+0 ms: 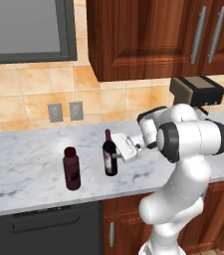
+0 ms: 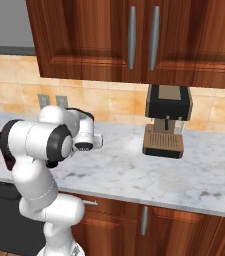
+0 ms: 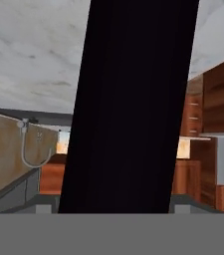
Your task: There is a wine glass and glass cup on the dining counter. Place the wine bottle next to the wine glass and the juice bottle next to the glass cup.
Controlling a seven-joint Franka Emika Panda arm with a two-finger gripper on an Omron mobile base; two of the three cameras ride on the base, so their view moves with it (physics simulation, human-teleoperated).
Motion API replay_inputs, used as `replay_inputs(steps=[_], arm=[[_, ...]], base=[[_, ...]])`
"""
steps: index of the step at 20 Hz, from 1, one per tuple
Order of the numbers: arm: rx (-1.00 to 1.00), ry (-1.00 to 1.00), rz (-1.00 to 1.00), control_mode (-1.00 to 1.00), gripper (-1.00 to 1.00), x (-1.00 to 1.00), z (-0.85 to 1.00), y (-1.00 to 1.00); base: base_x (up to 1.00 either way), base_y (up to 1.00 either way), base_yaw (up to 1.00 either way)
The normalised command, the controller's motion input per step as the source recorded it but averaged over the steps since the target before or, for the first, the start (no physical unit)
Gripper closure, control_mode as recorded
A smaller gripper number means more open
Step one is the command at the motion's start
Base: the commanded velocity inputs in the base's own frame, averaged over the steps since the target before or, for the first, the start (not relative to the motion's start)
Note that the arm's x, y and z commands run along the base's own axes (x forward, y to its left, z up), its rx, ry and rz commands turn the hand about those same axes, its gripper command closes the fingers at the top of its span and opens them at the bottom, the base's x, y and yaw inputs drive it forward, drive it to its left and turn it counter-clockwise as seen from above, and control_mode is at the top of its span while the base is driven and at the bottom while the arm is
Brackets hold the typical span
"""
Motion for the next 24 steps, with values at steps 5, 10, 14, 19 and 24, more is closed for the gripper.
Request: replay_inputs(steps=[5, 10, 14, 19, 24], arm=[[0.05, -0.02, 0.00, -1.00, 1.00, -0.62, 1.00, -0.06], [0.18, -0.03, 0.00, -1.00, 1.00, -0.85, 1.00, -0.19], [0.14, -0.01, 0.00, -1.00, 1.00, -0.78, 1.00, -0.24], [0.01, 0.00, 0.00, -1.00, 1.00, -0.46, 0.95, -0.23], [0.00, 0.00, 0.00, -1.00, 1.00, -0.40, 0.63, -0.16]], base=[[0.00, 0.00, 0.00], [0.00, 0.00, 0.00], [0.00, 0.00, 0.00], [0.00, 0.00, 0.00], [0.00, 0.00, 0.00]])
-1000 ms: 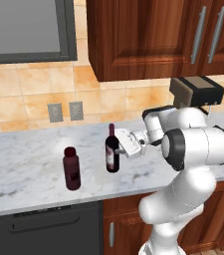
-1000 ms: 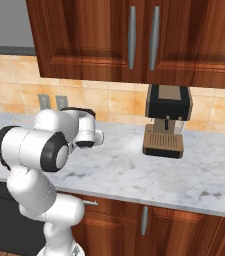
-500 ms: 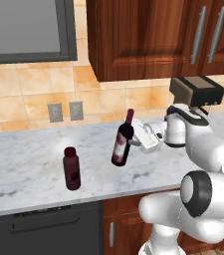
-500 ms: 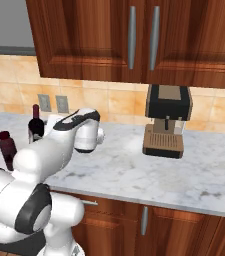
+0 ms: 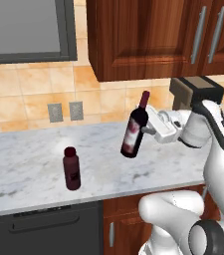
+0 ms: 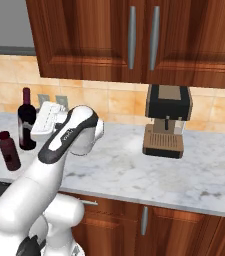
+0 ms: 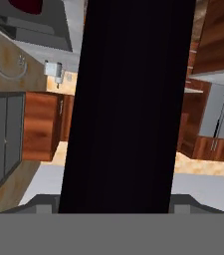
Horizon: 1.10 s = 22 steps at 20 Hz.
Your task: There is a wine glass and glass cup on the dining counter. Place the wine bottle next to the wine glass and the juice bottle next to the glass cup.
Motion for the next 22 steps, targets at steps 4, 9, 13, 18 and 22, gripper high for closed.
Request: replay_inputs(steps=[4, 9, 13, 18, 22], arm=[[0.00, 0.00, 0.00, 1.00, 1.00, -0.08, 0.09, 0.00], [0.00, 0.00, 0.00, 1.00, 1.00, 0.00, 0.00, 0.00], [0.00, 0.00, 0.00, 1.00, 1.00, 0.00, 0.00, 0.00], [0.00, 0.00, 0.00, 1.00, 1.00, 0.00, 0.00, 0.00], [0.00, 0.00, 0.00, 1.00, 1.00, 0.00, 0.00, 0.00]], base=[[-0.35, 0.05, 0.02], [-0.91, 0.08, 0.37], [-1.00, 0.14, 0.64], [-0.99, 0.25, 0.77], [-0.64, 0.18, 0.83]])
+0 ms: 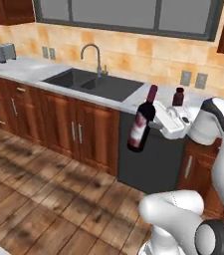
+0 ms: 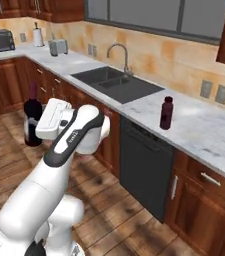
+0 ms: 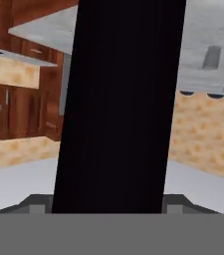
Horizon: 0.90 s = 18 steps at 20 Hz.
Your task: There is a wine glass and glass cup on the dining counter. Place the wine bottle next to the wine glass and the juice bottle next to the glass cup.
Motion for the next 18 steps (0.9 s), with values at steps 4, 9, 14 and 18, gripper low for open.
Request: replay_inputs(steps=[4, 9, 14, 18], arm=[[0.00, 0.00, 0.00, 1.00, 1.00, 0.00, 0.00, 0.00], [0.00, 0.00, 0.00, 1.00, 1.00, 0.00, 0.00, 0.00], [0.00, 0.00, 0.00, 1.00, 1.00, 0.00, 0.00, 0.00], [0.00, 0.00, 0.00, 1.00, 1.00, 0.00, 0.00, 0.00]], base=[[-0.34, 0.00, 0.84], [-0.12, -0.12, 0.81], [-0.42, -0.06, 0.70], [-0.43, 0.06, 0.48]])
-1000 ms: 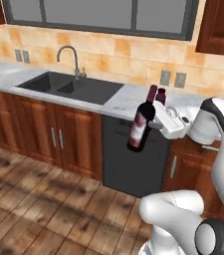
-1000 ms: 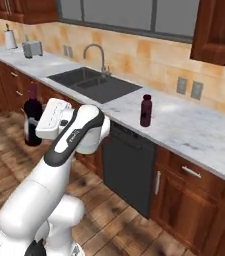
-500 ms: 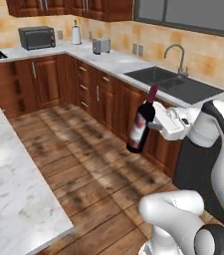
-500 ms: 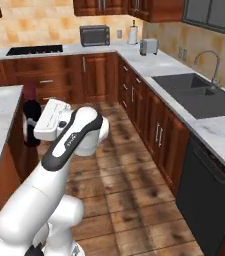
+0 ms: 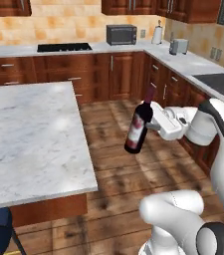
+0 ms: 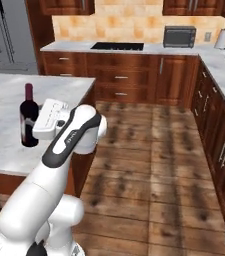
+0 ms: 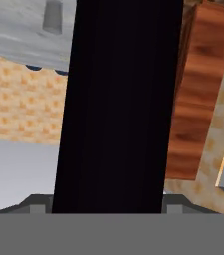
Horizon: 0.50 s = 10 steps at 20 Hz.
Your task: There is a wine glass and glass cup on the dining counter. Place the wine bottle next to the wine glass and the juice bottle next to the glass cup.
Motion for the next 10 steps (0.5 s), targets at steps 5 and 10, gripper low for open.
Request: replay_inputs(steps=[5, 10], arm=[[0.00, 0.00, 0.00, 1.00, 1.00, 0.00, 0.00, 0.00], [0.00, 0.00, 0.00, 1.00, 1.00, 0.00, 0.00, 0.00]], base=[[-0.07, 0.62, 0.25], [-0.03, 1.00, 0.02]])
